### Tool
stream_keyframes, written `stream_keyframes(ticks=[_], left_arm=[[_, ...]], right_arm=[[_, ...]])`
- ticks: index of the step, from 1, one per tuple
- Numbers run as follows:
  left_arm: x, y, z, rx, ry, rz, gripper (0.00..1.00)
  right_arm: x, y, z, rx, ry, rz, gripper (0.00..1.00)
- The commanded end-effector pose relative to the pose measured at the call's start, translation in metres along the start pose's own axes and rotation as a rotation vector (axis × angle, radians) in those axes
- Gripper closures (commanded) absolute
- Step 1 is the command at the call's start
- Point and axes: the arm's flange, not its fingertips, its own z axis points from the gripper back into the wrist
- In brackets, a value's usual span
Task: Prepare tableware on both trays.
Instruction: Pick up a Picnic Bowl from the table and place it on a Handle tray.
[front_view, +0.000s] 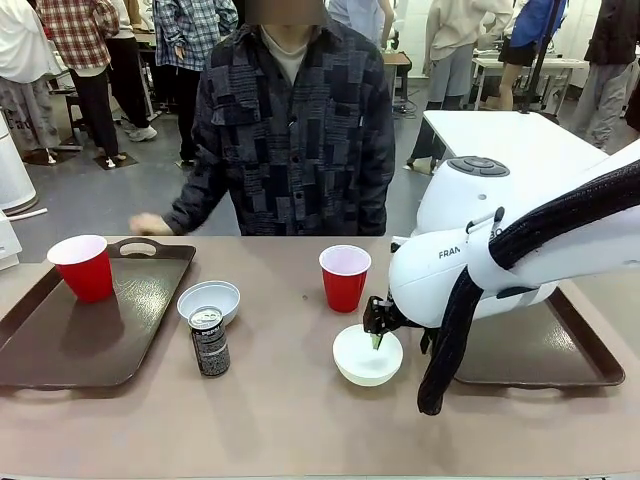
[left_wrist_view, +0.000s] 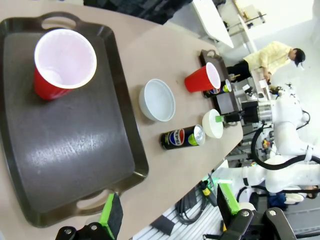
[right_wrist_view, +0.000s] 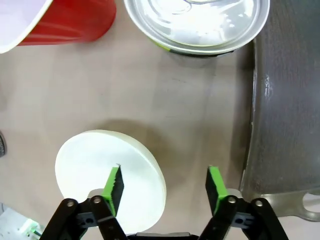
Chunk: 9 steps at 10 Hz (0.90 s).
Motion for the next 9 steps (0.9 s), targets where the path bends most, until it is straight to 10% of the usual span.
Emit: stream_keyframes(ticks=[1,2,3,8,9], left_arm=[[0.0001,0.0,0.0013,-0.011,-0.01,-0.001,0.0],[0.0001,0.0,0.0013,-0.011,-0.01,-0.001,0.0],[0.0001,0.0,0.0013,-0.011,-0.01,-0.001,0.0],[0.0001,0.0,0.0013,-0.011,-0.01,-0.001,0.0],[0.0001,0.0,0.0013,-0.011,-0.01,-0.001,0.0]], right_arm=[[-0.0023,0.0075,0.001,-0.009,-0.026,0.004,1.0],[-0.0025,0.0075,0.002,-0.01,-0.023,0.001,0.65],[-0.0034,0.0065,0.0023,-0.018,-0.02,0.002,1.0],[-0.0064,0.0007,0.0052,-0.058,-0.015,0.0,0.89],[-0.0081,0.0011,0.0072,-0.066,-0.014,0.004,0.99]])
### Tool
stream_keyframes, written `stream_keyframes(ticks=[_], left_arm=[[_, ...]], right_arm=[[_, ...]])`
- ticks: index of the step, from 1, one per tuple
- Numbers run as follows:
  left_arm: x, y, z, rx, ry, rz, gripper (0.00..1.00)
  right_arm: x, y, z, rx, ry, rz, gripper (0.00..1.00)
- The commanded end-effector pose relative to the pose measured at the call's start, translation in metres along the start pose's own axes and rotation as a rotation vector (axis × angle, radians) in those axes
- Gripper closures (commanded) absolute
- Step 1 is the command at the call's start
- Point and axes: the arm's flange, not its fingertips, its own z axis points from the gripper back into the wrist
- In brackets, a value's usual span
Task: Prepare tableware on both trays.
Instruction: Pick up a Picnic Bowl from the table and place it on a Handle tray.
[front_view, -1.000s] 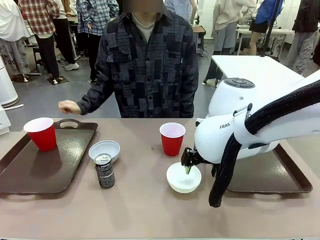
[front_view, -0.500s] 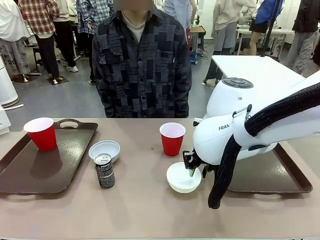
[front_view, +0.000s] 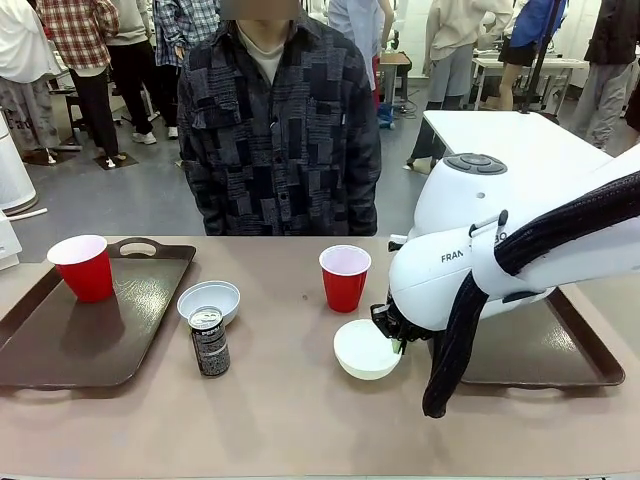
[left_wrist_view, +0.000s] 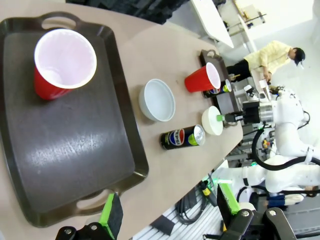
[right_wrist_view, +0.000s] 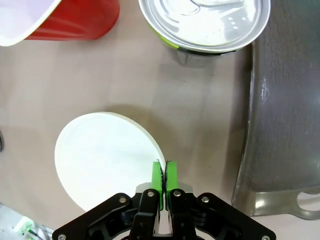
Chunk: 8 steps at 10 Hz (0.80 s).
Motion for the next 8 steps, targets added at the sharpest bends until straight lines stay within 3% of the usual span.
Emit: stream_keyframes(ticks=[1,3,5,8], left_arm=[[0.0,0.0,0.001,-0.011,-0.01,-0.001,0.0],[0.0,0.0,0.001,-0.011,-0.01,-0.001,0.0],[0.0,0.0,0.001,-0.011,-0.01,-0.001,0.0],[0.0,0.0,0.001,-0.011,-0.01,-0.001,0.0]], right_arm=[[-0.01,0.0,0.007,-0.052,0.007,-0.003,1.0],[-0.014,0.001,0.03,-0.02,0.033,0.033,1.0],[-0.015,0.0,0.077,0.066,0.065,0.081,1.0],[-0.002,-0.022,0.131,0.051,0.013,0.084,1.0]])
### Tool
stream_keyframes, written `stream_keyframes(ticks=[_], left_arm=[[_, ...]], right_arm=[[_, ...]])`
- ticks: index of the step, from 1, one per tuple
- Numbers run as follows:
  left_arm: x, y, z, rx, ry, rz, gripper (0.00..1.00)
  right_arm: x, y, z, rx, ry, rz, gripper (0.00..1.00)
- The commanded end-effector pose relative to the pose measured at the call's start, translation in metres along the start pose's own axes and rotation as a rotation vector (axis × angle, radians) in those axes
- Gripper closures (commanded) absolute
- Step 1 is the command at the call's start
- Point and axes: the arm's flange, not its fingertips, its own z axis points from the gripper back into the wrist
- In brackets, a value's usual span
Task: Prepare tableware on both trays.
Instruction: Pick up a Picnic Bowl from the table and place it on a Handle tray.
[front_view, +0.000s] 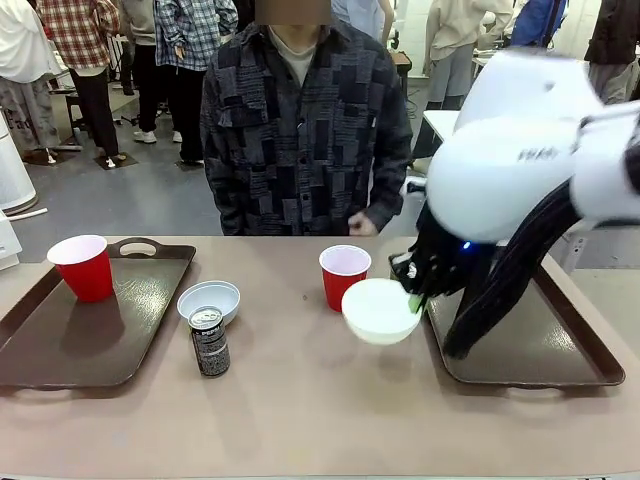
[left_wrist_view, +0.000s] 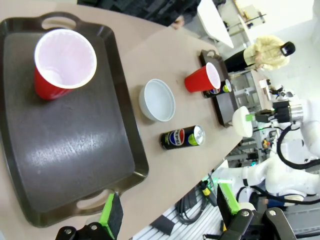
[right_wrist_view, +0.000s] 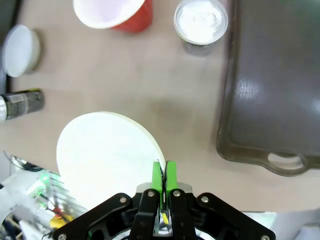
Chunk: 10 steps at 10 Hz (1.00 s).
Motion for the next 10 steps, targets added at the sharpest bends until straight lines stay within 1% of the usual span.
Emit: stream_keyframes(ticks=[1,3,5,6,7,9,10], left_arm=[[0.0,0.0,0.001,-0.011,-0.01,-0.001,0.0],[0.0,0.0,0.001,-0.011,-0.01,-0.001,0.0],[0.0,0.0,0.001,-0.011,-0.01,-0.001,0.0],[0.0,0.0,0.001,-0.011,-0.01,-0.001,0.0],[0.0,0.0,0.001,-0.011,-0.01,-0.001,0.0],[0.0,0.0,0.001,-0.011,-0.01,-0.001,0.0],[0.0,0.0,0.001,-0.011,-0.01,-0.001,0.0]], right_arm=[[0.011,-0.029,0.014,-0.04,0.006,0.017,1.0],[0.02,-0.073,0.028,-0.081,0.027,0.041,1.0],[0.025,-0.121,0.043,-0.071,0.018,0.033,1.0],[0.026,-0.145,0.048,-0.053,0.004,0.004,1.0],[0.026,-0.162,0.051,-0.042,0.0,0.009,1.0],[0.027,-0.194,0.05,-0.04,-0.001,-0.03,1.0],[0.027,-0.202,0.051,-0.033,-0.025,-0.089,1.0]])
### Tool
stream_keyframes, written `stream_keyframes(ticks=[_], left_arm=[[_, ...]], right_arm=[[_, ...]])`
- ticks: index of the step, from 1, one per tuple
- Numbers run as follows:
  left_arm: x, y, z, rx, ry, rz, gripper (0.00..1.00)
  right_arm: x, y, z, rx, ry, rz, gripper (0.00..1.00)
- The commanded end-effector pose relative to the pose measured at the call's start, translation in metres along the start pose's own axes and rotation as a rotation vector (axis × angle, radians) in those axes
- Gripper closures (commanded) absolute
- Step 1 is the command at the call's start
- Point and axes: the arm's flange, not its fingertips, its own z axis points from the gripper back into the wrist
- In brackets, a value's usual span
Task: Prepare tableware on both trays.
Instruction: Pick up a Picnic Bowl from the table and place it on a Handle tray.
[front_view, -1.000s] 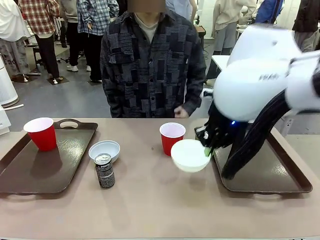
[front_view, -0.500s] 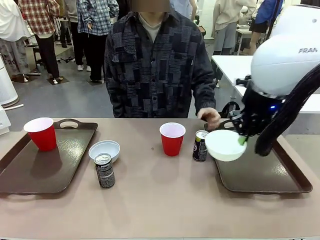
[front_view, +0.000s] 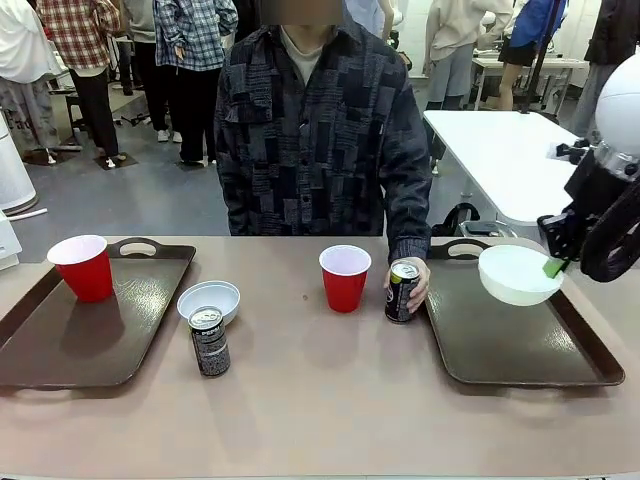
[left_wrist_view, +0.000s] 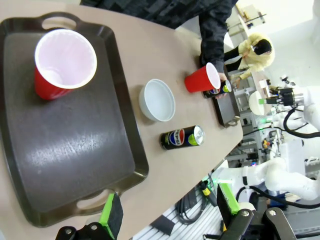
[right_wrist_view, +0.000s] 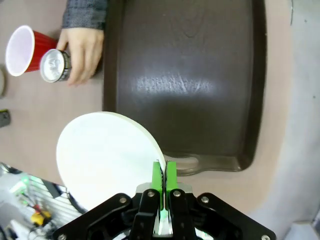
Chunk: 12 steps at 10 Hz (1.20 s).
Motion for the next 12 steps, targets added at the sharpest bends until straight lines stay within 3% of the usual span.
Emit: stream_keyframes(ticks=[1,2,8,9,10,11,12], left_arm=[[0.0,0.0,0.001,-0.011,-0.009,-0.001,0.0],[0.0,0.0,0.001,-0.011,-0.009,-0.001,0.0],[0.0,0.0,0.001,-0.011,-0.009,-0.001,0.0],[0.0,0.0,0.001,-0.011,-0.009,-0.001,0.0],[0.0,0.0,0.001,-0.011,-0.009,-0.001,0.0],[0.0,0.0,0.001,-0.011,-0.009,-0.001,0.0],[0.0,0.0,0.001,-0.011,-0.009,-0.001,0.0]], right_arm=[[-0.004,0.001,-0.001,-0.018,-0.042,-0.103,1.0],[0.0,0.0,0.0,0.0,0.0,0.0,1.0],[-0.013,-0.016,-0.016,0.005,0.017,-0.04,0.96],[-0.037,-0.022,-0.021,0.018,0.029,-0.021,0.96],[-0.085,-0.022,-0.022,0.027,0.035,0.069,0.96],[-0.1,-0.025,-0.018,0.03,0.003,0.052,0.96],[-0.092,-0.029,-0.018,0.015,0.008,0.018,0.96]])
